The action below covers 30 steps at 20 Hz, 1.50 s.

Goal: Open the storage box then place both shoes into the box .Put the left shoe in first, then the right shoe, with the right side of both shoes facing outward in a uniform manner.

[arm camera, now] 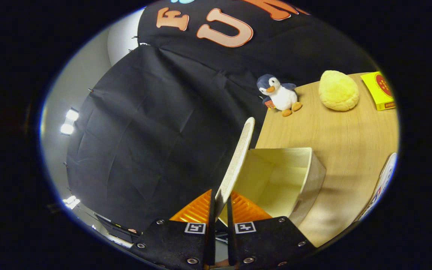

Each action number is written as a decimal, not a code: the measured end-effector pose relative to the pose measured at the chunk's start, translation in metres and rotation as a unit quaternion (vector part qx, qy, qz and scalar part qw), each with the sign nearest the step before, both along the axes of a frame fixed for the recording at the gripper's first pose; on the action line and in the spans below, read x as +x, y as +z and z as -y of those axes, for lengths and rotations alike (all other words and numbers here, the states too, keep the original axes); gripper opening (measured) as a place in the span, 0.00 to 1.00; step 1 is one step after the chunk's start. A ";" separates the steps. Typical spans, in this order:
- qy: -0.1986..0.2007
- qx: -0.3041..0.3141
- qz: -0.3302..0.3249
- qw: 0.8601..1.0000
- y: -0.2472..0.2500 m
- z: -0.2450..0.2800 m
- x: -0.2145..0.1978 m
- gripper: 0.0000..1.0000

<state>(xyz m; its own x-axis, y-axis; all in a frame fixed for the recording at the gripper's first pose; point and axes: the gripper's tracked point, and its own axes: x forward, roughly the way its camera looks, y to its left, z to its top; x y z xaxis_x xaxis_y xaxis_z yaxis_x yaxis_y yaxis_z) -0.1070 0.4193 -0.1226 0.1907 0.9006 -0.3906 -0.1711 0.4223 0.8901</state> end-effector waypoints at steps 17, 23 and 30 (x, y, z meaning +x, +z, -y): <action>0.031 0.018 0.019 0.999 0.042 -0.200 -0.014 0.13; 0.044 -0.048 0.039 0.997 0.010 -0.202 -0.019 0.64; -0.005 -0.163 0.085 0.983 -0.045 -0.096 0.006 0.85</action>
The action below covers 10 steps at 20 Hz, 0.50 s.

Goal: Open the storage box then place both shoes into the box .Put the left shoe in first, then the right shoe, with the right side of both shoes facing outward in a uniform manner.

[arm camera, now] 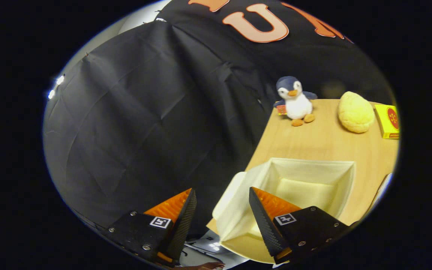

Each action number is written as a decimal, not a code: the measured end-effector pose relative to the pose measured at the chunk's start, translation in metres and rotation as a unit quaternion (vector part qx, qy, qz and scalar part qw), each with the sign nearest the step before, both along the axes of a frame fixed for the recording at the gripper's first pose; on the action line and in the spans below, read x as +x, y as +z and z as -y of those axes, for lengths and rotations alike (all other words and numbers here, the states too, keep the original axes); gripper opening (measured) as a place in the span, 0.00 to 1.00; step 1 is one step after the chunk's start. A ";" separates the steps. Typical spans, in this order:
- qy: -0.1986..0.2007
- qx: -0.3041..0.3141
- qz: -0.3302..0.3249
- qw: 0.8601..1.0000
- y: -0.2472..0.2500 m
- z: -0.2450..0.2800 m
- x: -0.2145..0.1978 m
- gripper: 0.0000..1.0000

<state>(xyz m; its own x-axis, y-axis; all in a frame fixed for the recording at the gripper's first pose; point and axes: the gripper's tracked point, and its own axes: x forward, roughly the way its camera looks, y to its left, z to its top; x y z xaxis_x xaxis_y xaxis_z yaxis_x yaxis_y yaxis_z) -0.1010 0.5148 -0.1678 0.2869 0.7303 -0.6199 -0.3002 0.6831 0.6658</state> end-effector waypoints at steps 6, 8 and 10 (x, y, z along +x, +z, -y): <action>-0.040 -0.129 0.028 0.991 -0.073 0.131 0.009 0.88; -0.058 -0.155 0.020 0.986 -0.092 0.178 0.001 0.88; -0.078 -0.187 0.006 0.979 -0.111 0.222 -0.010 0.88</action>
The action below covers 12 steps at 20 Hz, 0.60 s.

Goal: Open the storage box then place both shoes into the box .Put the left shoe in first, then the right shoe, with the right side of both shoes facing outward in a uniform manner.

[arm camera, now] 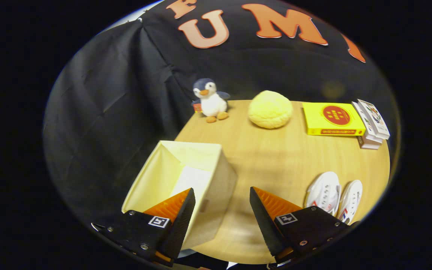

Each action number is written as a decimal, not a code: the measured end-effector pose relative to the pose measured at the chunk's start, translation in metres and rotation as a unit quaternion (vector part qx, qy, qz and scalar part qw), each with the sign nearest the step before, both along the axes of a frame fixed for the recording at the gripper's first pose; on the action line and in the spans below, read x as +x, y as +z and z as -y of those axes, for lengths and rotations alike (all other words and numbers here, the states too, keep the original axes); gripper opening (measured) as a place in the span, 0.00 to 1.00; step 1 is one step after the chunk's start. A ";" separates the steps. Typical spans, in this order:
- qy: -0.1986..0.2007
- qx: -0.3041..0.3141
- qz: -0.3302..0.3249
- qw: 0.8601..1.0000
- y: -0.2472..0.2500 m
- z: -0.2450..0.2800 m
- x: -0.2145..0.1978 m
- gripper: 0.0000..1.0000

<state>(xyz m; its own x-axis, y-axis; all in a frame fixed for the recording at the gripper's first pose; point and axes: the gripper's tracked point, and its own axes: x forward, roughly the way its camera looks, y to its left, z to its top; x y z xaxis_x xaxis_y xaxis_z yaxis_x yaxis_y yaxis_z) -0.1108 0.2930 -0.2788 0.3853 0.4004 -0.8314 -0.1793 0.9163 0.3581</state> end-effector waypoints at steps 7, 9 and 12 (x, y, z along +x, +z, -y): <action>-0.045 -0.104 -0.024 0.993 -0.054 0.134 -0.042 0.82; -0.044 -0.119 -0.034 0.991 -0.065 0.159 -0.054 0.80; -0.042 -0.144 -0.044 0.988 -0.079 0.184 -0.069 0.72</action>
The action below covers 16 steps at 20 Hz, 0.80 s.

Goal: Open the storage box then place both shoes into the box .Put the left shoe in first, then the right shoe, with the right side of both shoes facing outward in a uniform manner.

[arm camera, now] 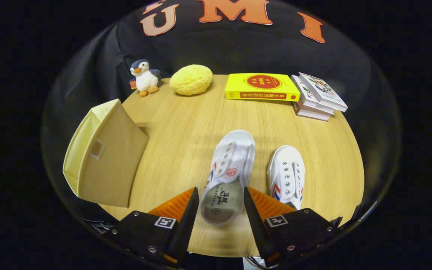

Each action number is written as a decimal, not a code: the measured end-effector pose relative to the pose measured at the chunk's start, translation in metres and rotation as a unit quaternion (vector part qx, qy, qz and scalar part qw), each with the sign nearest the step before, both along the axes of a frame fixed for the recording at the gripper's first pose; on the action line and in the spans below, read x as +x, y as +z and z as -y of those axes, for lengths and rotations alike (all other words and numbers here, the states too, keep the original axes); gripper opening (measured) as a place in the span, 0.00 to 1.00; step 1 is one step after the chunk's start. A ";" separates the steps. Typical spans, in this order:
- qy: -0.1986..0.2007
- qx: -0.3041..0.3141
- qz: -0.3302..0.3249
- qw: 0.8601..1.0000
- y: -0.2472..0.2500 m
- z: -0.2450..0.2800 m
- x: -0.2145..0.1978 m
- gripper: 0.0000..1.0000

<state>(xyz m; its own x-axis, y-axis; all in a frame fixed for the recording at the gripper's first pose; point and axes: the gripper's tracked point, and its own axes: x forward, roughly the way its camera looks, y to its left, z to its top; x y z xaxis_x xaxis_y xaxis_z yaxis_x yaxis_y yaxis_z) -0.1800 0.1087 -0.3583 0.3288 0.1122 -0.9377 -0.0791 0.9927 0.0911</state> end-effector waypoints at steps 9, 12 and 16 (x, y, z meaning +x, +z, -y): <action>0.013 -0.068 0.059 0.996 -0.053 0.029 0.032 0.36; 0.020 -0.070 0.067 0.995 -0.066 0.025 0.039 0.22; 0.012 -0.110 0.082 0.991 -0.081 0.030 0.048 0.18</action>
<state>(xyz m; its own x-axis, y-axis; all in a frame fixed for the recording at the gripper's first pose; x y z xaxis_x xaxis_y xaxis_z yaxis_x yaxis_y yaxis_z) -0.1319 0.0787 -0.4390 0.4776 -0.0790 -0.8750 -0.0989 0.9848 -0.1429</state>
